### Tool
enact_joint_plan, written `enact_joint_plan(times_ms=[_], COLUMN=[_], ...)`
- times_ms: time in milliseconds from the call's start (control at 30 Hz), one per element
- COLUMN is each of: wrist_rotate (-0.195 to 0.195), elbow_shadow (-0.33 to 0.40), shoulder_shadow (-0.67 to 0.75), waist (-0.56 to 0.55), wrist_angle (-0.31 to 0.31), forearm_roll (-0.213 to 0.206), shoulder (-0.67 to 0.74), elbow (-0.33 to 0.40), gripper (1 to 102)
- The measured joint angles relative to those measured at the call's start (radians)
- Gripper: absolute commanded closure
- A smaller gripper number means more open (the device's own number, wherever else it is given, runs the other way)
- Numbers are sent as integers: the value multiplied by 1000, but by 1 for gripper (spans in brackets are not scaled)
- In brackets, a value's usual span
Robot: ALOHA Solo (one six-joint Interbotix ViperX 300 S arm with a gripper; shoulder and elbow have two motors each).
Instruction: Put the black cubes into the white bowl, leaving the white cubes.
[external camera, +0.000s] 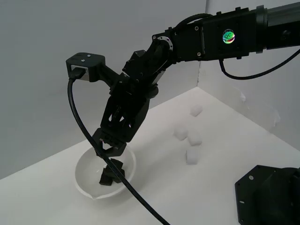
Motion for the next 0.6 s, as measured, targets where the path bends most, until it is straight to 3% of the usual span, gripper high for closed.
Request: enact_joint_plan(times_ms=[300, 433, 533, 600], wrist_rotate=[-2, -2, 8, 21], elbow_shadow=[2, 14, 43, 61], shoulder_shadow=[11, 64, 121, 156], waist=[3, 55, 114, 147], wrist_angle=[8, 8, 8, 8], forearm_roll=[6, 9, 11, 21], shoulder=[12, 67, 123, 160], elbow=[0, 12, 38, 60], gripper=[3, 4, 18, 43])
